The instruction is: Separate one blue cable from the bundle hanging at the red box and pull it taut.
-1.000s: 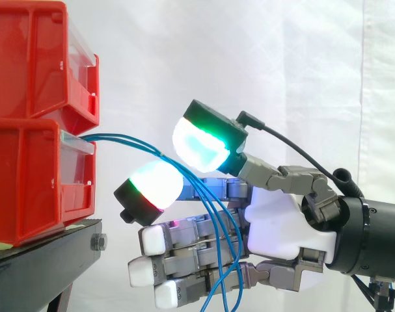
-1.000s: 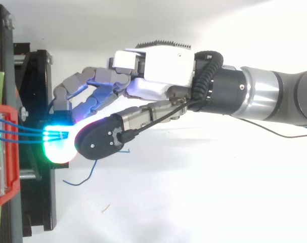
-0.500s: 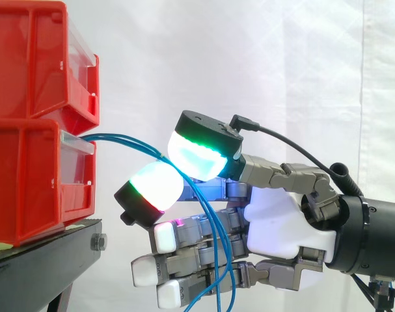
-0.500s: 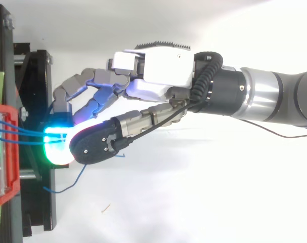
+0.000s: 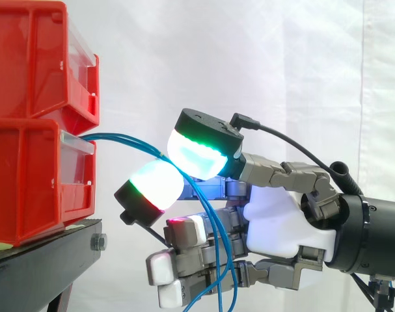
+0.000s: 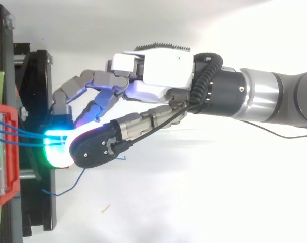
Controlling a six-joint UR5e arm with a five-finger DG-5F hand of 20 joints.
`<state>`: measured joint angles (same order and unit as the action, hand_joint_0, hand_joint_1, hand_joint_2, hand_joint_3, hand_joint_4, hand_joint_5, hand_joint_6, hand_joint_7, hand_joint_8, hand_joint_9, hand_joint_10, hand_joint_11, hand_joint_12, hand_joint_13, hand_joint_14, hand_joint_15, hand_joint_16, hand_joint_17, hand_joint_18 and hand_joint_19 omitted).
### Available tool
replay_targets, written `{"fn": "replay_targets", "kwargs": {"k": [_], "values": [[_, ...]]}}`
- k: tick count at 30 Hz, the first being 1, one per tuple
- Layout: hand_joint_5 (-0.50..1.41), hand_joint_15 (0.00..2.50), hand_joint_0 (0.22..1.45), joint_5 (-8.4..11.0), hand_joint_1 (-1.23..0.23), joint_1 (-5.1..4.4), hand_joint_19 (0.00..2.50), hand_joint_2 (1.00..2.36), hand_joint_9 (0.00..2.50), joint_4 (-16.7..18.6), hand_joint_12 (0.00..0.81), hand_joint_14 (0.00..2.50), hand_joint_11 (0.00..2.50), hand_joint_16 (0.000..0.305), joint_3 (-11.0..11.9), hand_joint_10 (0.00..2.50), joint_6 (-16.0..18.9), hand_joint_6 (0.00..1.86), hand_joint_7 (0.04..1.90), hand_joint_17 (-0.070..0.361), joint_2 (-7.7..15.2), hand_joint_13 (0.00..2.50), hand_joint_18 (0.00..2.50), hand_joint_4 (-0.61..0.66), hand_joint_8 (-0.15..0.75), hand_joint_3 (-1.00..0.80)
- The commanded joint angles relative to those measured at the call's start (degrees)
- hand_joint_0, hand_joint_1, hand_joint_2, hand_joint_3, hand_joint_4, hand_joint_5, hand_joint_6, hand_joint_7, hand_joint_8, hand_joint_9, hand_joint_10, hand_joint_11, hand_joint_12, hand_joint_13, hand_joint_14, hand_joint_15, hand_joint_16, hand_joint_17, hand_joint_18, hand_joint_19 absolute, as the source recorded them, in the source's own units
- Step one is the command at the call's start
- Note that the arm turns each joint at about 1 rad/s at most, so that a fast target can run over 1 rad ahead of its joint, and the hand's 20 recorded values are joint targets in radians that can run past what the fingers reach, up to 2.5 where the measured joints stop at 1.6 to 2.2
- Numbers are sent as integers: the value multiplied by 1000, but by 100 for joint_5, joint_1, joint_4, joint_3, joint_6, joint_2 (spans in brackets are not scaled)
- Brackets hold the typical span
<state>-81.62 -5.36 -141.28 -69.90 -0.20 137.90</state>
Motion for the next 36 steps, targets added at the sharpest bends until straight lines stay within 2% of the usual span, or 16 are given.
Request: {"fn": "replay_targets", "kwargs": {"k": [1,5,8,12,14,17,27,36], "values": [[-203,782,637,-21,-701,0,460,1023,1022,-13,360,25,1212,38,37,22,3,858,958,86,0,924,690,42,268,-188],[-203,952,637,-135,-702,0,467,1022,1048,-136,362,25,1361,37,134,17,20,858,954,83,0,981,669,43,261,-190],[-205,1186,639,-170,-701,35,511,1022,1087,-286,360,23,1661,38,222,6,29,857,959,85,0,1054,690,48,243,-196],[-204,1310,638,-206,-701,61,559,1022,1089,-637,357,19,1769,39,433,2,143,857,932,89,0,1076,720,26,240,-196],[-203,1312,634,-232,-712,61,558,1023,1082,-910,355,20,1779,40,494,0,231,854,939,90,0,1073,727,10,243,-180],[-201,1322,635,-249,-755,70,565,1024,1044,-1015,358,19,1762,40,512,65,258,853,931,91,0,1064,729,-10,237,-168],[-207,1321,685,-249,-880,70,565,1017,1000,-1015,363,20,1772,41,556,166,240,874,914,92,-9,1050,731,-6,237,-284],[-209,1311,722,-232,-896,70,556,1008,985,-1068,360,22,1736,41,556,213,266,883,885,91,-18,1043,732,27,237,-412]]}}
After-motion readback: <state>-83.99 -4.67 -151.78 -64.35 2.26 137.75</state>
